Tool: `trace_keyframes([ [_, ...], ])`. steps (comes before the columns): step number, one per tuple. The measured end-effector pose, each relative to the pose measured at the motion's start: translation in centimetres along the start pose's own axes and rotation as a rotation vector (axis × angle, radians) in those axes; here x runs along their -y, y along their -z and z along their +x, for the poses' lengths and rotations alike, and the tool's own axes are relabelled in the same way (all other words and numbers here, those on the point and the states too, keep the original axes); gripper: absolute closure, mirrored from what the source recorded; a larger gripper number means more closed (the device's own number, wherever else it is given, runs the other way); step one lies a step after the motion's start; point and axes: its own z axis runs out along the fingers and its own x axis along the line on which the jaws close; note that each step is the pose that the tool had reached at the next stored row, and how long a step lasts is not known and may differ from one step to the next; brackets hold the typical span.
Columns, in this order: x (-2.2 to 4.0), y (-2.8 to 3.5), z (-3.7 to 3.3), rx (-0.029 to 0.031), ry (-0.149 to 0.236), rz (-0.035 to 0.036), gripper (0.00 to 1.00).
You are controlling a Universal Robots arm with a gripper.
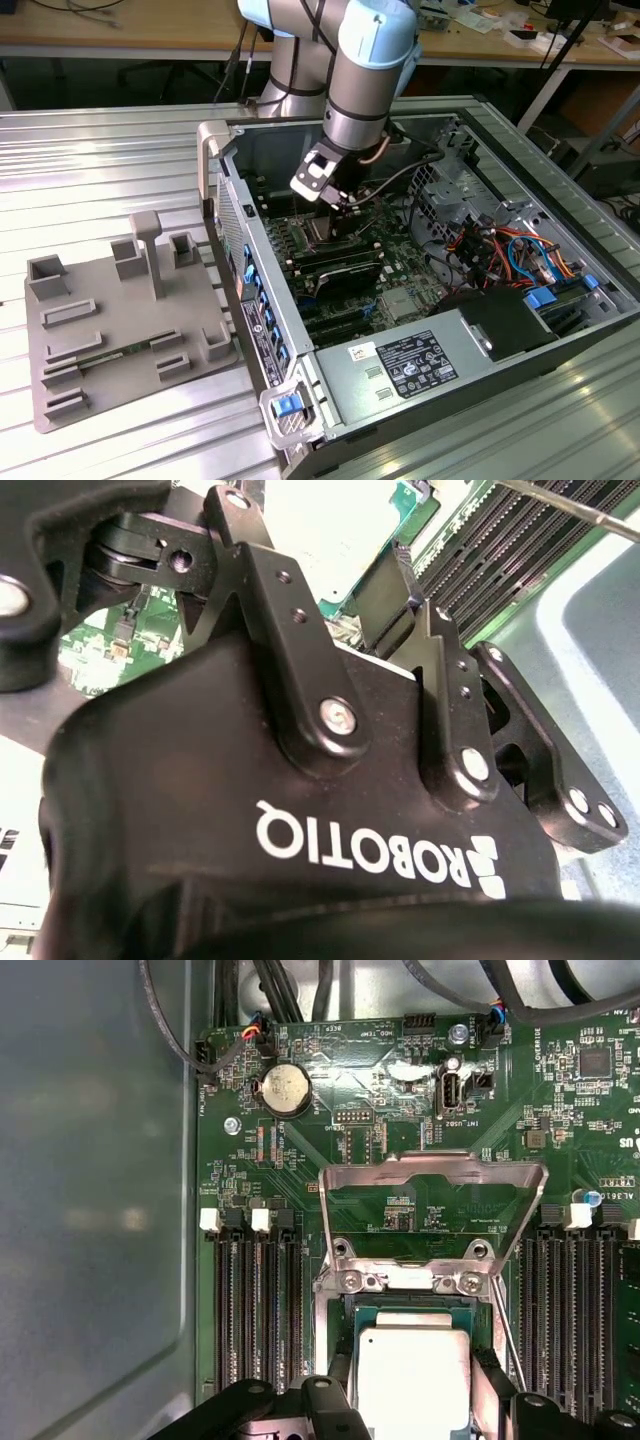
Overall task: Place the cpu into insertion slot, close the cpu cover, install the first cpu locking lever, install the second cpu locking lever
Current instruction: 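Place the cpu into insertion slot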
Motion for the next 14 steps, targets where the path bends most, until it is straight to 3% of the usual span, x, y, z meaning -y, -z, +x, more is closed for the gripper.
trace_keyframes([
  [14, -0.01, -0.17, 0.15, 0.0024, 0.000, -0.0004, 0.44],
])
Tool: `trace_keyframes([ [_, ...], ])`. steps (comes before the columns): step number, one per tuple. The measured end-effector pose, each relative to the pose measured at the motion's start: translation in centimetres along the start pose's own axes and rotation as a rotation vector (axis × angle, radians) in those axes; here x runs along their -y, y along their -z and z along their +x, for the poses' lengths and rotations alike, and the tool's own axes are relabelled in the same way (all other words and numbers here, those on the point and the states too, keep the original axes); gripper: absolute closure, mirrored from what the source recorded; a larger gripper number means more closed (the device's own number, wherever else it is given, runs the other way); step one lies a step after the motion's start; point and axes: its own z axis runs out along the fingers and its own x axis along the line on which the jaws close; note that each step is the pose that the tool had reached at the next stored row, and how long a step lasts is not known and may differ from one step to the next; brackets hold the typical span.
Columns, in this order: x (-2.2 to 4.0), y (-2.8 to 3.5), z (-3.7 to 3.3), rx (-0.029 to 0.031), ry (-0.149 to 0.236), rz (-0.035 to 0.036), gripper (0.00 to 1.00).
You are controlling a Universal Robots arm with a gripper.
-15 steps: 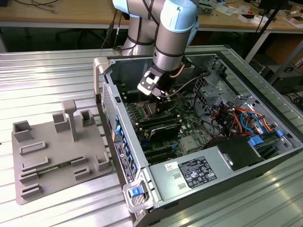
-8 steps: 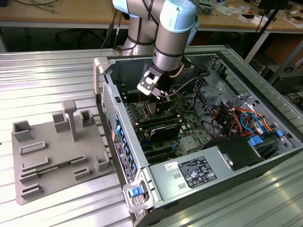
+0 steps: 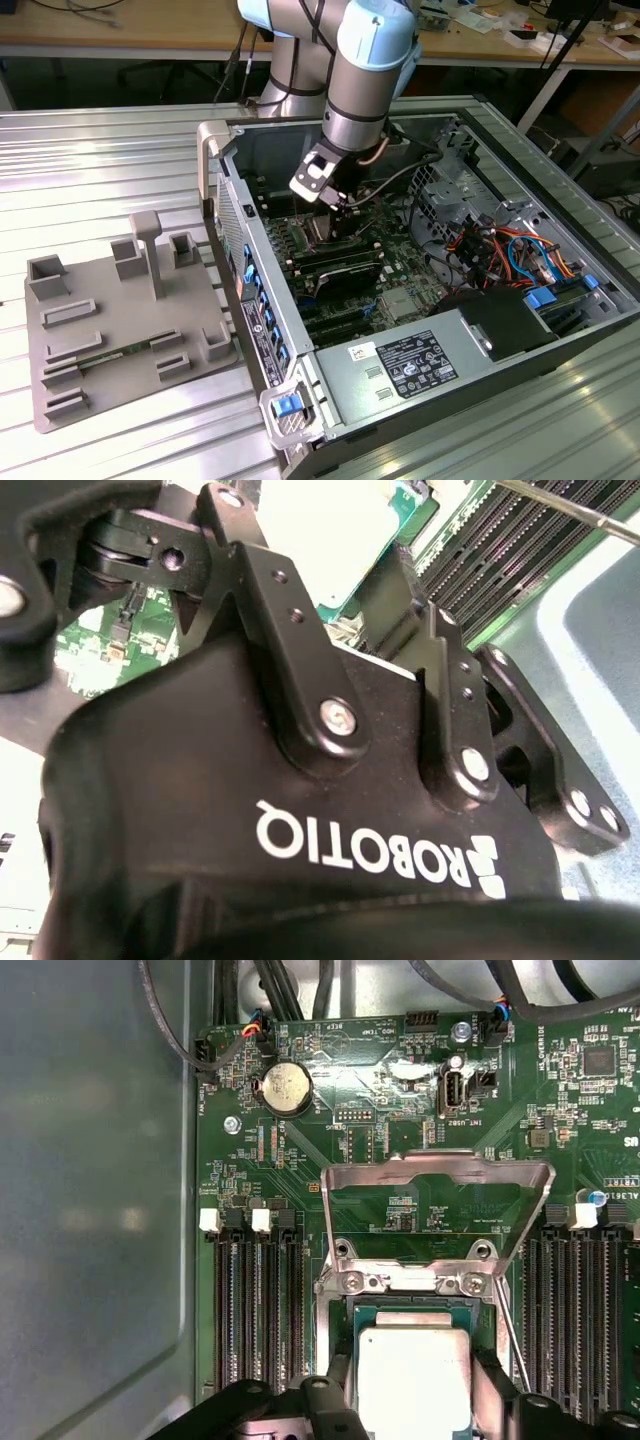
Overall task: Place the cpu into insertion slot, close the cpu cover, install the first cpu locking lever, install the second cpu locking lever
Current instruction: 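Place the cpu into insertion slot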
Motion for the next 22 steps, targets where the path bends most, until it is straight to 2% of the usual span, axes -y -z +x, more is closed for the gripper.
trace_keyframes([
  [1, 0.00, 0.00, 0.00, 0.0000, 0.000, 0.0000, 0.38],
  [5, 0.00, 0.16, -0.02, 0.0005, 0.000, 0.0003, 0.38],
  [10, -0.05, 2.05, -0.10, -0.0015, 0.000, 0.0001, 0.38],
  [11, -0.05, 2.15, -0.11, -0.0022, 0.000, 0.0002, 0.38],
  [12, -0.06, 2.14, -0.11, -0.0137, 0.000, 0.0001, 0.38],
  [13, -0.06, 2.14, -0.11, -0.0286, -0.001, 0.0004, 0.40],
  [14, -0.06, 2.10, -0.17, -0.0459, -0.001, 0.0020, 0.46],
  [15, -0.06, 1.99, -0.46, -0.0577, -0.001, 0.0039, 0.58],
  [16, -0.06, 1.92, -0.69, -0.0638, -0.002, 0.0054, 0.58],
  [18, -0.10, 1.67, -1.09, -0.0723, -0.002, 0.0099, 0.71],
  [20, -0.11, 1.40, -1.11, -0.0735, -0.002, 0.0136, 0.83],
  [21, -0.12, 1.27, -1.11, -0.0733, -0.002, 0.0156, 0.83],
  [22, -0.13, 1.11, -1.10, -0.0732, -0.002, 0.0179, 0.89],
])
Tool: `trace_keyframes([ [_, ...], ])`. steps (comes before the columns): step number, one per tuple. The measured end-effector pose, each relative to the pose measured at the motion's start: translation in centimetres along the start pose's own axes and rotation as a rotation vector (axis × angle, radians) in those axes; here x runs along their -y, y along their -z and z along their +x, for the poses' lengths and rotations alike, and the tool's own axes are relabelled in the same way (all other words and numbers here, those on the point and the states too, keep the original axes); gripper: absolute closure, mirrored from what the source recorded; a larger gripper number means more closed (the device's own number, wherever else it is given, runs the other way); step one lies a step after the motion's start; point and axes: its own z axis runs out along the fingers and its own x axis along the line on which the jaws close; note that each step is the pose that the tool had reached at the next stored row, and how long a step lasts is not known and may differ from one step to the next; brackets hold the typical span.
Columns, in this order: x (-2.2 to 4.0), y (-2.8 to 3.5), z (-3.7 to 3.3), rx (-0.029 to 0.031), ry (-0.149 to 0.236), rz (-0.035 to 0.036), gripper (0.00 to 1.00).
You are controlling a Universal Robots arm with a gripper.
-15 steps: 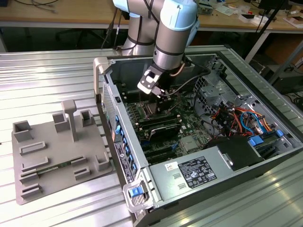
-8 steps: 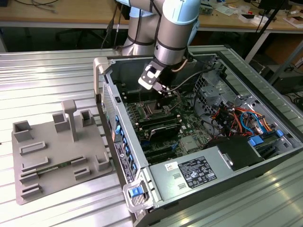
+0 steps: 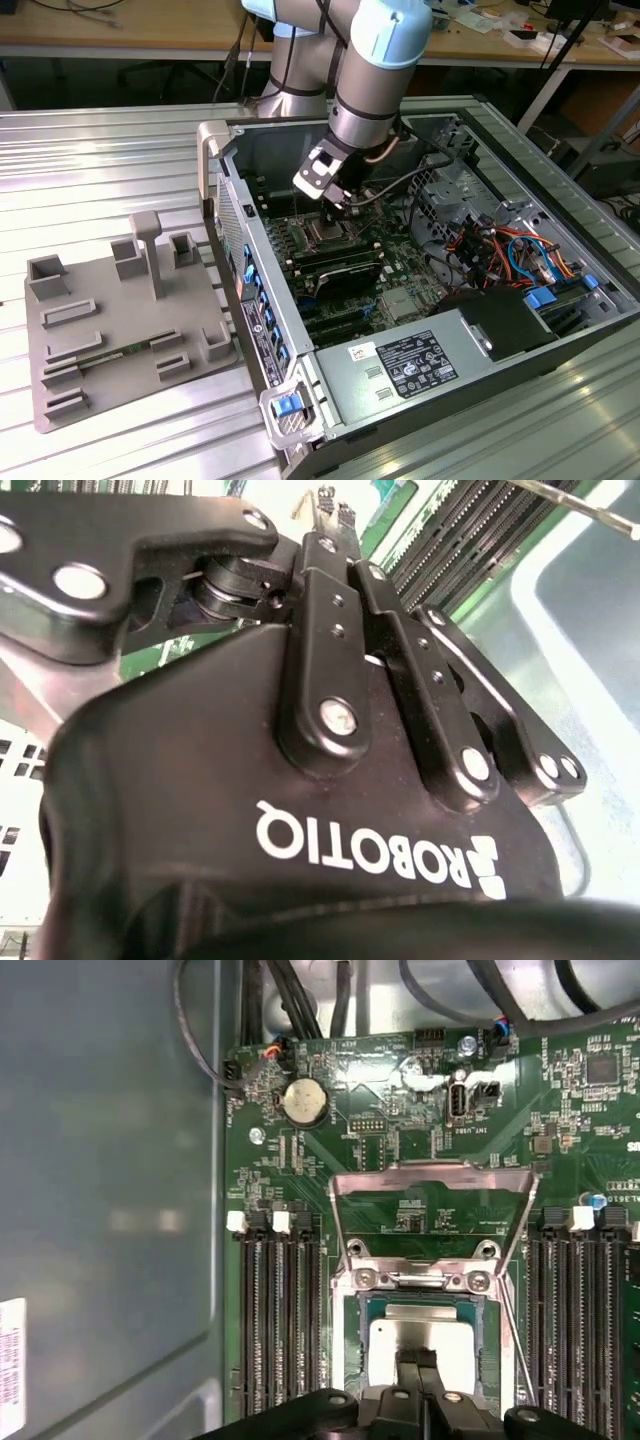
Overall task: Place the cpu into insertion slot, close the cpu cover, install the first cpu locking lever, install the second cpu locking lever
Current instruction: 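Place the cpu into insertion slot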
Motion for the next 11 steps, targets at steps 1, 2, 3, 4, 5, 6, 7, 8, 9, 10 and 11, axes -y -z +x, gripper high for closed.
trace_keyframes([
  [1, -0.05, -0.25, -0.02, 0.0005, 0.000, 0.0051, 0.89],
  [2, -0.07, -0.39, -0.02, 0.0007, 0.000, 0.0080, 0.89],
  [3, -0.08, -0.41, -0.02, 0.0006, 0.000, 0.0082, 0.89],
  [4, -0.10, -0.42, -0.02, 0.0004, 0.000, 0.0082, 0.89],
  [5, -0.13, -0.41, -0.02, -0.0001, 0.000, 0.0080, 0.89],
  [6, -0.19, -0.20, 0.02, -0.0018, 0.000, 0.0064, 0.89],
  [7, -0.19, 0.42, 0.01, -0.0002, 0.000, 0.0077, 0.89],
  [8, -0.19, 0.72, 0.02, -0.0002, 0.000, 0.0078, 0.89],
  [9, -0.20, 1.00, 0.03, -0.0002, 0.000, 0.0078, 0.89],
  [10, -0.20, 1.47, 0.04, 0.0000, 0.000, 0.0079, 0.89],
  [11, -0.21, 1.88, 0.05, 0.0000, 0.000, 0.0079, 0.89],
])
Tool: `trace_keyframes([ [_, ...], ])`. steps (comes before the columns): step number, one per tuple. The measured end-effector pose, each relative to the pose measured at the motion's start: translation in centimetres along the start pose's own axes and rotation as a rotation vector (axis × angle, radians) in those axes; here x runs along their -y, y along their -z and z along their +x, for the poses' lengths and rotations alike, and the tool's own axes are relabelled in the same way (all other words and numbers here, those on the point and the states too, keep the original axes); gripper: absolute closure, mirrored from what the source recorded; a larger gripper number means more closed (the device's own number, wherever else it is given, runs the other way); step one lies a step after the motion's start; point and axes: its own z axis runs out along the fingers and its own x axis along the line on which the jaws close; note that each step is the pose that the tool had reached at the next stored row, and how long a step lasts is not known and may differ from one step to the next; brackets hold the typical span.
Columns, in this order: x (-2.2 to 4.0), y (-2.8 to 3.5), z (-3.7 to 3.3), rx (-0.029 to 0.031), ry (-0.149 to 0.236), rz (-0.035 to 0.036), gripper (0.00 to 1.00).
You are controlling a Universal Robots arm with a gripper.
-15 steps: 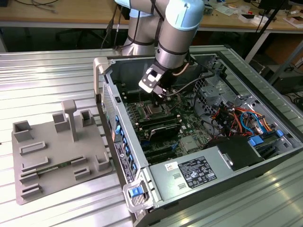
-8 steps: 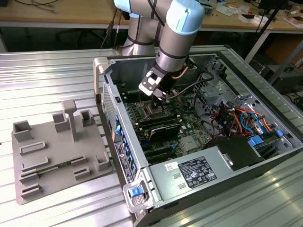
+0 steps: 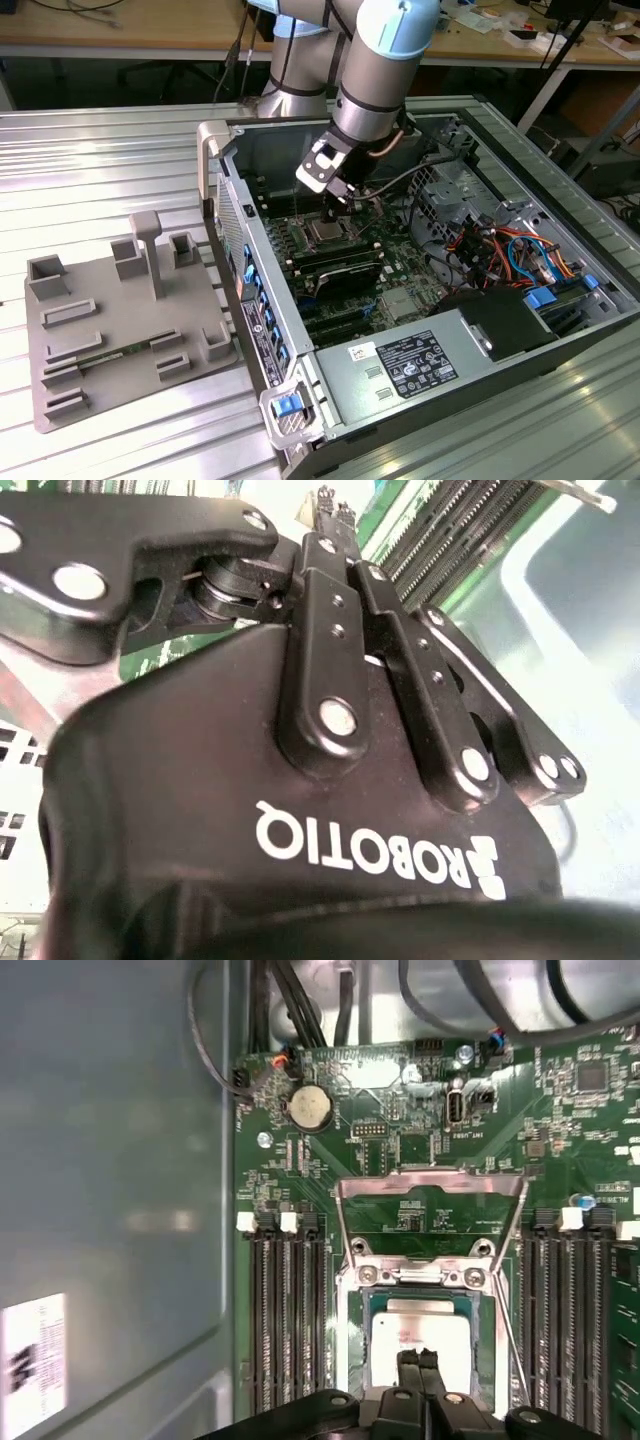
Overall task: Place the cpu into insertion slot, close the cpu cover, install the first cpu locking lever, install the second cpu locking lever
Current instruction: 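Place the cpu into insertion slot, then close the cpu cover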
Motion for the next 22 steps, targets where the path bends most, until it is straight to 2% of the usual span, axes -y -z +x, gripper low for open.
trace_keyframes([
  [2, 0.00, 0.56, 0.01, 0.0000, 0.000, 0.0000, 0.89],
  [3, 0.00, 0.62, 0.02, -0.0003, 0.000, -0.0001, 0.89],
  [11, -0.01, 0.63, 0.01, -0.0003, 0.000, 0.0000, 0.89],
  [12, -0.16, 0.63, 0.01, -0.0002, 0.000, 0.0001, 0.89],
  [14, -0.74, 0.63, 0.01, -0.0003, 0.000, 0.0002, 0.89],
  [18, -2.34, 0.64, -0.01, -0.0003, 0.000, 0.0015, 0.89],
  [19, -2.79, 0.73, 0.00, -0.0005, 0.000, 0.0019, 0.89],
  [21, -3.19, 0.96, 0.00, -0.0009, 0.000, 0.0028, 0.89],
  [22, -3.38, 1.33, 0.01, -0.0014, 0.000, 0.0033, 0.89],
])
